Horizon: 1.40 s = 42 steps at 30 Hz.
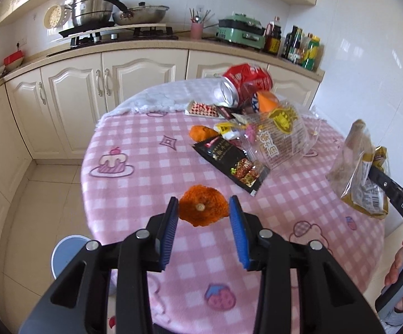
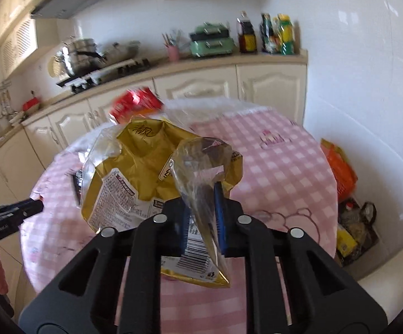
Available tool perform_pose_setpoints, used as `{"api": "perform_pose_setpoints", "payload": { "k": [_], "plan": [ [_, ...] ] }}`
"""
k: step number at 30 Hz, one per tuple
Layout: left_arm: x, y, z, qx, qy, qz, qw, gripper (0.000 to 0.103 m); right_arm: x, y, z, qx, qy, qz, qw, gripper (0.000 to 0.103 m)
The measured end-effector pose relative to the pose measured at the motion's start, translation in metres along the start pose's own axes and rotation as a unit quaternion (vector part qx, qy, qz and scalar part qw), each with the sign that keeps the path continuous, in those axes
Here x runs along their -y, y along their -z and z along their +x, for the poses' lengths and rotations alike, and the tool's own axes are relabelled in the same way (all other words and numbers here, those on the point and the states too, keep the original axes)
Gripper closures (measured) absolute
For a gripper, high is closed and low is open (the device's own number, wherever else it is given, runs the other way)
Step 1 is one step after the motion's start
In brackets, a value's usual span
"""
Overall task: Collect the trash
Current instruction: 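Carry both items over the blue bucket and open both tools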
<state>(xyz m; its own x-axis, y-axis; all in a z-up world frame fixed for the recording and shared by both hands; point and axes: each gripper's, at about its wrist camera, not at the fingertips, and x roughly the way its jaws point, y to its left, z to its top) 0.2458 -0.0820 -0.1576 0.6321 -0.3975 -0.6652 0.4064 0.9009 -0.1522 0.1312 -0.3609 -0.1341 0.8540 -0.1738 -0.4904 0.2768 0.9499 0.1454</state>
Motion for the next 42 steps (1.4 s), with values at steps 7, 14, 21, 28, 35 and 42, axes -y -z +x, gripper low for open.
{"api": "perform_pose_setpoints", "payload": {
  "k": [7, 14, 21, 28, 35, 42],
  "plan": [
    [-0.046, 0.013, -0.047, 0.040, -0.020, -0.036, 0.9984, 0.067, -0.083, -0.007, -0.005, 0.016, -0.059, -0.061, 0.996, 0.087],
    [-0.127, 0.045, -0.087, 0.056, -0.081, -0.098, 0.9903, 0.067, -0.213, 0.015, 0.025, -0.004, -0.152, -0.143, 0.978, 0.087],
    [-0.223, 0.090, -0.098, 0.034, -0.154, -0.177, 0.9716, 0.067, -0.337, 0.060, 0.070, -0.043, -0.211, -0.215, 0.953, 0.087],
    [-0.297, 0.128, -0.074, -0.011, -0.185, -0.232, 0.9548, 0.067, -0.426, 0.131, 0.129, -0.100, -0.226, -0.285, 0.926, 0.087],
    [-0.355, 0.152, -0.005, -0.078, -0.180, -0.264, 0.9444, 0.067, -0.454, 0.191, 0.209, -0.171, -0.188, -0.313, 0.915, 0.087],
    [-0.385, 0.143, 0.058, -0.111, -0.163, -0.266, 0.9437, 0.066, -0.449, 0.210, 0.238, -0.211, -0.159, -0.310, 0.913, 0.087]
  ]
}}
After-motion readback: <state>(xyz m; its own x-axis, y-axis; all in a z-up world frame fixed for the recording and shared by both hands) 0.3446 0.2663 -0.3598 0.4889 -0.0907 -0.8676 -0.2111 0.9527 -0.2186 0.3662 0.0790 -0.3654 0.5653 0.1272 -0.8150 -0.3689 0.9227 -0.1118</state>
